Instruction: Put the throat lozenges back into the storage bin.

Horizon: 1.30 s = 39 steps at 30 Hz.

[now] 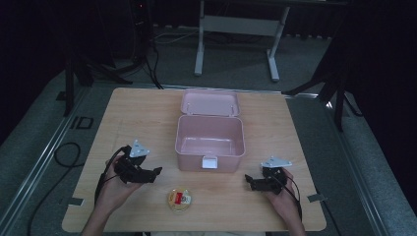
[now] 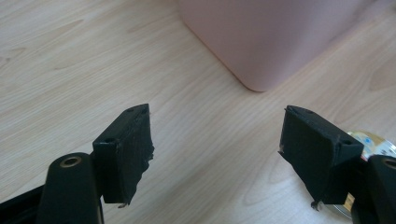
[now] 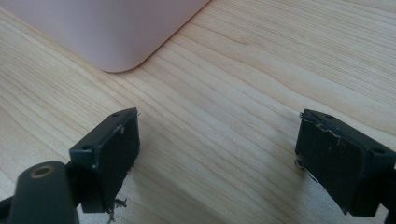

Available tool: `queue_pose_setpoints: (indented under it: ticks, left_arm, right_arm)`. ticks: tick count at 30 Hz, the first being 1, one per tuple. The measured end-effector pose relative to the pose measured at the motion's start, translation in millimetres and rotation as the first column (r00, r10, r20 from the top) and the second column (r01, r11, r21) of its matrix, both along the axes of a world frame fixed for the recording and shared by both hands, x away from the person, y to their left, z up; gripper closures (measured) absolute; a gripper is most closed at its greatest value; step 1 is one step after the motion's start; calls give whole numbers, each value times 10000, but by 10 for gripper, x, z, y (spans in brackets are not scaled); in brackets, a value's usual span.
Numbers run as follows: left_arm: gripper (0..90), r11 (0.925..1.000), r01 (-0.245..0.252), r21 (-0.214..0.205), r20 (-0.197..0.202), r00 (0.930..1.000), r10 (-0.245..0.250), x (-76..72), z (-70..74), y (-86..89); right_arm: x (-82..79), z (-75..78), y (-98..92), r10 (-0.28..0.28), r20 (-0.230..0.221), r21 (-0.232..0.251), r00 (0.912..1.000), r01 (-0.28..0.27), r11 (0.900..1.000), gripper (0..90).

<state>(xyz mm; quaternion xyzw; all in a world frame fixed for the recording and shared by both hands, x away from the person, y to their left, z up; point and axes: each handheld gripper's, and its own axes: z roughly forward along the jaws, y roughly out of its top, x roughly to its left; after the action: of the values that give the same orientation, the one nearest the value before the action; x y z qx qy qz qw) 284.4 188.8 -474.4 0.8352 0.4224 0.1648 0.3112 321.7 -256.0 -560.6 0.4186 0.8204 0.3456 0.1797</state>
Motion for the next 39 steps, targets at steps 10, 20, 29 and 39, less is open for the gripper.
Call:
queue_pose_setpoints:
  ticks: [10,20,29,39]
  left_arm:
    - [215,9964,648,545,-338,9974,-630,-4,30,-94]
    - [216,9896,1164,851,-436,9926,-1130,-25,65,-159]
    - [219,9833,1504,1029,-476,9881,-1462,-30,101,-205]
    - [221,9770,1777,1176,-588,9834,-1718,-59,109,-245]
  right_arm:
    - [0,0,0,5,7,-5,10000,-5,10000,135]
    - [0,0,0,2,5,-4,10000,-2,10000,134]
    - [1,-1,0,3,15,5,10000,-3,10000,135]
    - [0,-1,0,-1,10,6,10000,1,10000,134]
